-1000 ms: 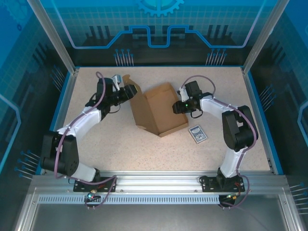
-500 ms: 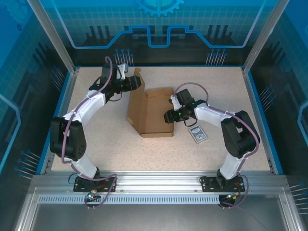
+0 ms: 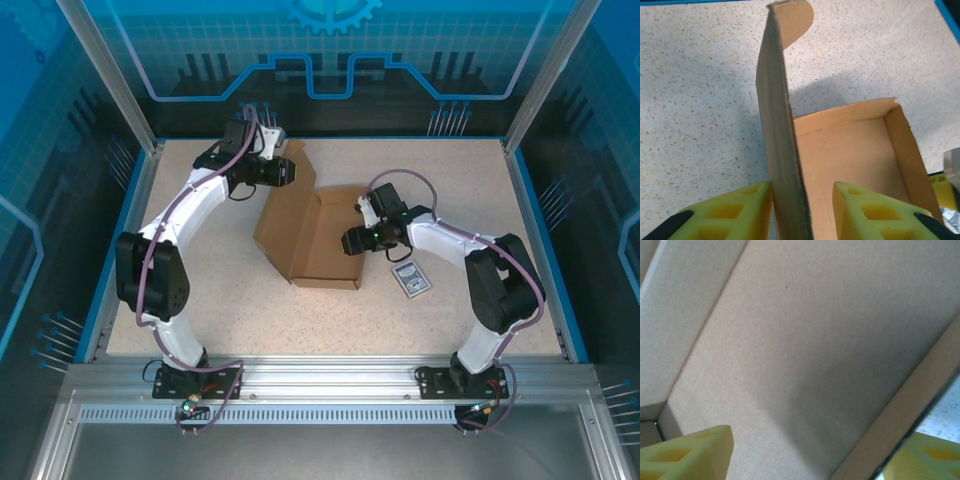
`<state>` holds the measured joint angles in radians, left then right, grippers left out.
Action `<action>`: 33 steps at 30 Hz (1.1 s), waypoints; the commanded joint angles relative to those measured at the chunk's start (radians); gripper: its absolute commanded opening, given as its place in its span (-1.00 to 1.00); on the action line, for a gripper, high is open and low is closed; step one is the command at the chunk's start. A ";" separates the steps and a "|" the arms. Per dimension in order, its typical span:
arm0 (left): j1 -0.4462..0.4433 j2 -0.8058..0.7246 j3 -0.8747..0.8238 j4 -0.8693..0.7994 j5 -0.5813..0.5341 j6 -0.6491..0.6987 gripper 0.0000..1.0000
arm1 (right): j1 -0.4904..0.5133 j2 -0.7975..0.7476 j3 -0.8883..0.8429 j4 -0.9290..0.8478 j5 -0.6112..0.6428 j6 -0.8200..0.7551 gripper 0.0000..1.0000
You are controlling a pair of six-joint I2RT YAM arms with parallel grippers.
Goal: Fold the paper box
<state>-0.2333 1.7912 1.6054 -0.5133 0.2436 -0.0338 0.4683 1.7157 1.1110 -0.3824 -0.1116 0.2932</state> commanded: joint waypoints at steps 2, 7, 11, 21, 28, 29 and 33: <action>-0.052 0.031 0.072 -0.139 -0.102 0.186 -0.36 | -0.019 -0.058 0.035 -0.019 0.004 -0.003 0.65; -0.101 0.055 0.153 -0.201 -0.198 0.290 -0.55 | -0.037 -0.090 0.041 -0.017 -0.009 0.011 0.77; -0.130 0.061 0.190 -0.224 -0.257 0.359 -0.61 | -0.048 -0.106 0.053 -0.038 0.005 0.008 0.82; -0.187 0.069 0.290 -0.274 -0.363 0.543 -0.63 | -0.072 -0.195 0.065 -0.081 0.033 -0.005 0.87; -0.214 0.097 0.313 -0.282 -0.374 0.664 -0.62 | -0.100 -0.223 0.049 -0.099 0.046 -0.099 0.84; -0.215 0.101 0.317 -0.281 -0.372 0.674 -0.62 | -0.100 -0.223 0.045 -0.098 0.048 -0.121 0.83; -0.216 0.111 0.340 -0.284 -0.368 0.683 -0.62 | -0.101 -0.200 0.047 -0.093 0.078 -0.221 0.79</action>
<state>-0.4446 1.8885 1.9026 -0.7662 -0.1131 0.6041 0.3759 1.5116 1.1419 -0.4561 -0.0620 0.1677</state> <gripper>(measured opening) 0.188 0.900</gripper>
